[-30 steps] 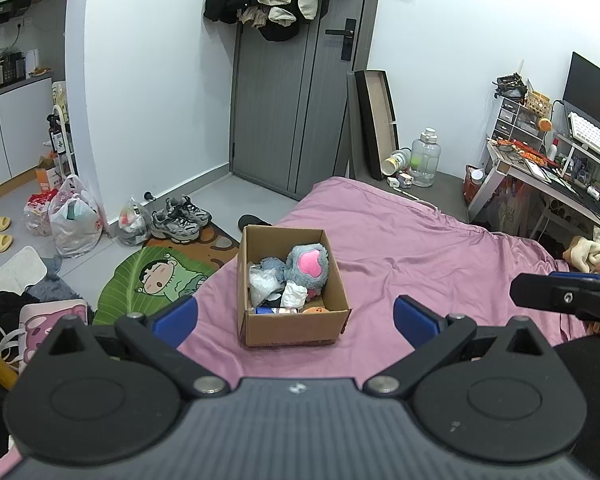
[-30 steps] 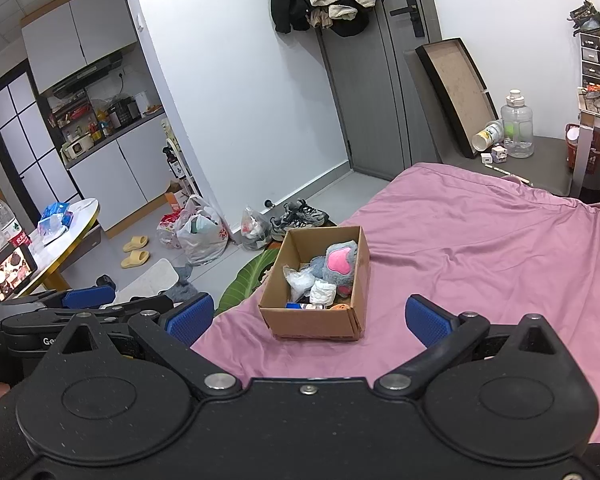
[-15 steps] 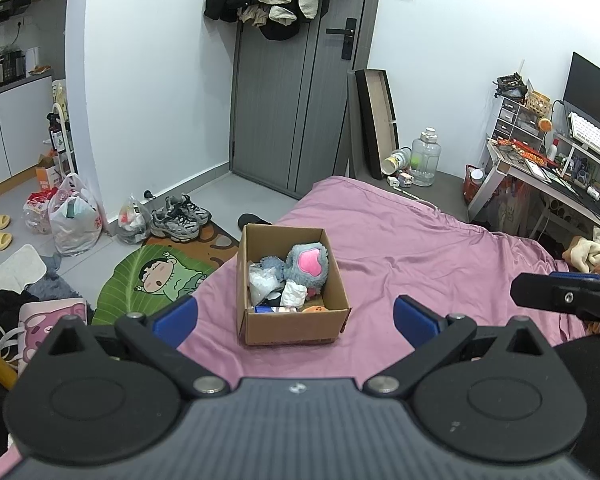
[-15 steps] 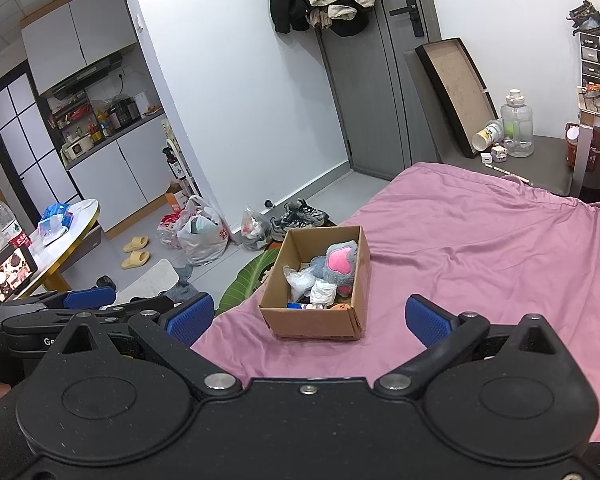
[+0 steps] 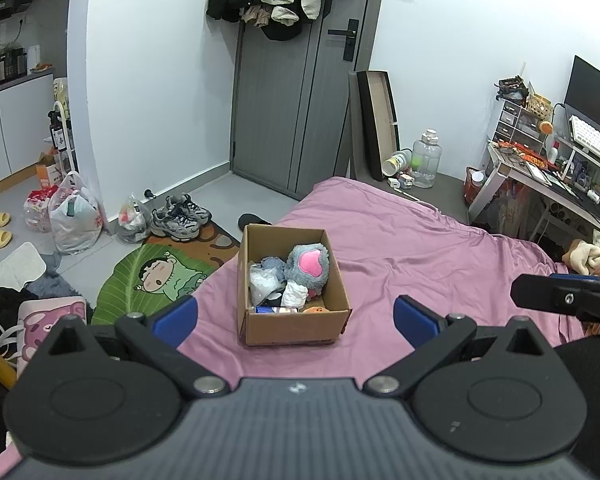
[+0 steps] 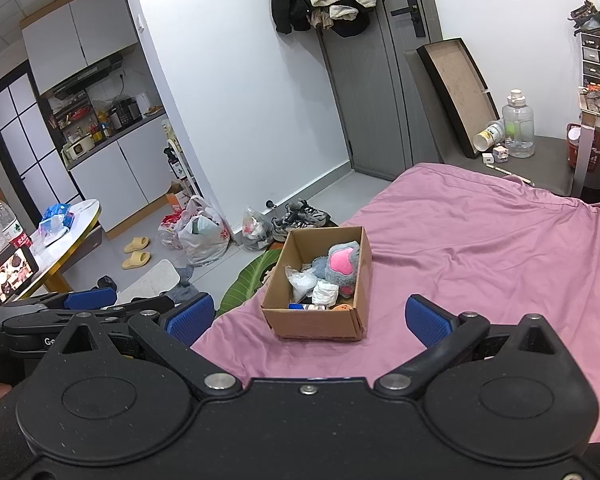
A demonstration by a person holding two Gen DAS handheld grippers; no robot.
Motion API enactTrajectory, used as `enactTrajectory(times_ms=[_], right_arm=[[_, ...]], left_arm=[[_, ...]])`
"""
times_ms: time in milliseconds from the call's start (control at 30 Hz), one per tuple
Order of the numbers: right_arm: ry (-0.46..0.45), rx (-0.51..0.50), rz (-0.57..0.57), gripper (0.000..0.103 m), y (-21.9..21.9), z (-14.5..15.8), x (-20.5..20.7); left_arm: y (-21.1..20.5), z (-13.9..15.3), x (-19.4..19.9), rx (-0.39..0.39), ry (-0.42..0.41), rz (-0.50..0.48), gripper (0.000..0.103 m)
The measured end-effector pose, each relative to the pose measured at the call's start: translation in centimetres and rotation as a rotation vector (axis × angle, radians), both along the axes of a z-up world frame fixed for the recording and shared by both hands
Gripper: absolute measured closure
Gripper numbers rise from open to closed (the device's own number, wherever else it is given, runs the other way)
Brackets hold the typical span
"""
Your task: Organize soft objects
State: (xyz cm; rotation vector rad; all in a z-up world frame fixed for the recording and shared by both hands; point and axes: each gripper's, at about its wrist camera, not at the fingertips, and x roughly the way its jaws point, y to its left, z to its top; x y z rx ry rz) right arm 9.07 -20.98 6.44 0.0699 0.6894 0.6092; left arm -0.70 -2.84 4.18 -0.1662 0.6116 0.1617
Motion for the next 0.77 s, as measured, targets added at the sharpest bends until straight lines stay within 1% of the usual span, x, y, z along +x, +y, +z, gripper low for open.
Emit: enactTrajectory(times_ms=[767], right_arm=[[0.017,-0.027,0.003,0.000,1.1,0.1,-0.1]], left_arm=[[-1.1,0.2,0.1,-0.008,-0.002,-0.011,0.000]])
